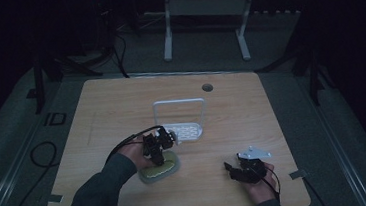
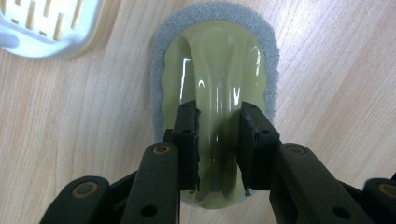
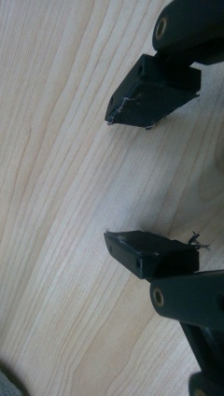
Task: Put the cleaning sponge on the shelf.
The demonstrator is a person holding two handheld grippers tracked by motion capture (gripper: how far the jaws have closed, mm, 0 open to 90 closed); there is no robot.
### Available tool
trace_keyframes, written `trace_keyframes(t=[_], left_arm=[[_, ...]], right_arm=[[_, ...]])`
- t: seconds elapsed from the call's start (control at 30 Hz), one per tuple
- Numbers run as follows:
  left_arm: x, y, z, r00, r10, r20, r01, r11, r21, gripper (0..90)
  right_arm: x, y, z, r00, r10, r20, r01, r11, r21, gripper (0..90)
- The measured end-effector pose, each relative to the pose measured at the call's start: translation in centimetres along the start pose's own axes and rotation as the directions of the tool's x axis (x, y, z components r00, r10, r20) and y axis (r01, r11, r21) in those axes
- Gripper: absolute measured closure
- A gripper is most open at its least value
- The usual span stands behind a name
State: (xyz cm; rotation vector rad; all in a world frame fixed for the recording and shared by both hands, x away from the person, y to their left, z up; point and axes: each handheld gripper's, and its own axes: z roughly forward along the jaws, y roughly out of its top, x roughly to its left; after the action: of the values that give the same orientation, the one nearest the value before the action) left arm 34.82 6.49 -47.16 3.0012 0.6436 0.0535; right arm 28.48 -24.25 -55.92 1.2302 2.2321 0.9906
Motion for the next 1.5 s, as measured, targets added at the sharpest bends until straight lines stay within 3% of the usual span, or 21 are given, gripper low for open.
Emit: trace_keyframes(t=[0.37,0.87,1.37,1.5], left_arm=[[0.1,0.2,-0.4,0.9998,-0.004,-0.018,0.004,0.9996,-0.028,71.3],[-0.2,1.0,-1.3,0.9965,0.043,-0.071,-0.048,0.9967,-0.066,71.3],[-0.3,1.5,-1.5,0.9855,0.115,-0.125,-0.127,0.9870,-0.098,71.4],[-0.3,1.7,-1.5,0.9797,0.135,-0.148,-0.149,0.9846,-0.090,71.4]], right_arm=[[0.0,0.0,0.0,1.0000,0.001,0.000,-0.001,1.000,0.000,35.7],[0.0,0.0,0.0,1.0000,0.002,-0.001,-0.002,1.000,-0.001,35.7],[0.0,0.0,0.0,1.0000,0.001,0.000,-0.001,1.000,-0.001,35.7],[0.0,0.0,0.0,1.0000,0.001,0.000,-0.001,1.000,0.000,35.7]])
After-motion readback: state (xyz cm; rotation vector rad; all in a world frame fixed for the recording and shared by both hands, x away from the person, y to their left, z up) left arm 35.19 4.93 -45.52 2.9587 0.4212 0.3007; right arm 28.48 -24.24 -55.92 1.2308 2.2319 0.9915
